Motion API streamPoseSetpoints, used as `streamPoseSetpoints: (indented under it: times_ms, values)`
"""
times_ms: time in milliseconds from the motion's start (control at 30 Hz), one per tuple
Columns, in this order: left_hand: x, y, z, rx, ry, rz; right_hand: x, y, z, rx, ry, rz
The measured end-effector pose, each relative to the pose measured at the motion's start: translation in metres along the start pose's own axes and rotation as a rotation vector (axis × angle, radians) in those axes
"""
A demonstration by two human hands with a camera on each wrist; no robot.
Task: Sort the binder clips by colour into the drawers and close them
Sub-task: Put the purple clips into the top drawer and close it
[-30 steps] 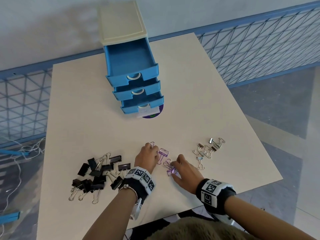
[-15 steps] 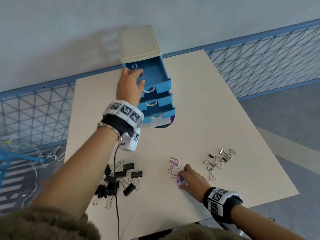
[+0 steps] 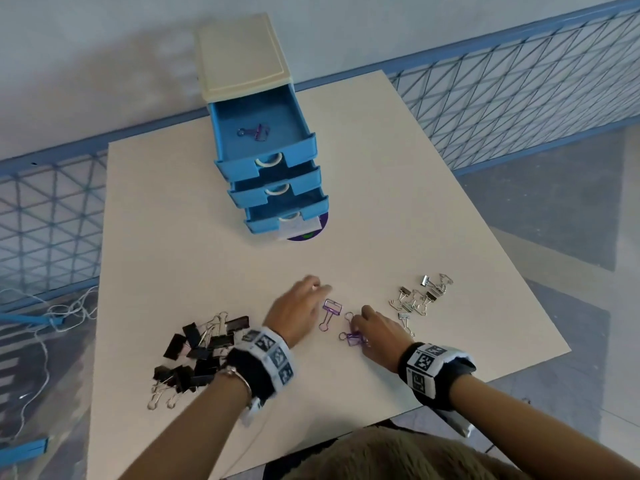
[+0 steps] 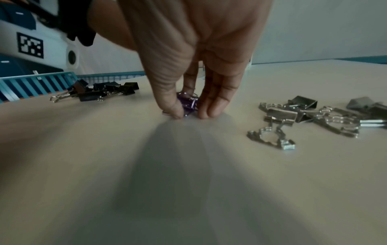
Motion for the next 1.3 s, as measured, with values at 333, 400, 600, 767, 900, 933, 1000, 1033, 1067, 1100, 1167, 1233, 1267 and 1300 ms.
streamPoseSetpoints:
  times_ms: [333,400,600,767,900,933,1000,1033,1067,1100,1167,1233,1267,1300]
  values:
    - [-0.009,0.043,-0.013,0.17,0.06,-0.194,0.004,-0.013,-0.009,0.002,-0.072,0.138]
    - [-0.004,0.045,-0.011,0.236,-0.047,-0.223,0.004,-0.016,-0.011,0.014,-0.08,0.167]
    - [0.024,0.046,-0.001,0.209,-0.248,-0.15,0.001,-0.022,-0.015,0.017,-0.1,0.184]
    - [0.043,0.04,0.007,0.043,-0.37,0.145,0.002,-0.021,-0.02,0.02,-0.106,0.191]
    - [0.046,0.021,0.019,-0.137,-0.372,0.292,0.007,-0.022,-0.023,0.02,-0.121,0.175]
    - [0.045,0.012,0.021,-0.187,-0.359,0.321,0.007,-0.023,-0.024,0.022,-0.125,0.166]
    - [0.042,-0.014,0.027,-0.316,-0.328,0.367,0.006,-0.025,-0.025,0.032,-0.13,0.141]
    - [0.041,-0.031,0.03,-0.391,-0.313,0.392,0.005,-0.027,-0.026,0.036,-0.133,0.128]
    - [0.039,-0.05,0.032,-0.474,-0.295,0.417,0.005,-0.028,-0.026,0.039,-0.136,0.115]
    - [0.038,-0.07,0.034,-0.561,-0.273,0.438,0.004,-0.03,-0.027,0.042,-0.139,0.098]
    - [0.035,-0.113,0.035,-0.726,-0.214,0.474,0.002,-0.033,-0.028,0.043,-0.14,0.054]
    - [0.032,-0.155,0.033,-0.849,-0.181,0.506,-0.001,-0.037,-0.028,0.028,-0.14,-0.003]
    - [0.033,-0.173,0.03,-0.898,-0.188,0.527,-0.002,-0.04,-0.028,0.017,-0.143,-0.033]
    - [0.034,-0.189,0.026,-0.943,-0.208,0.556,-0.003,-0.043,-0.026,0.007,-0.148,-0.064]
Point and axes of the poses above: each hand's wrist, its own z-axis away from the middle knuckle, its own y-axis out of the palm, x = y × z, the point moved 6 cm from there along -z, towards the middle knuckle, and after that the axes turned 13 degrees about x, right-handed, at the moved point
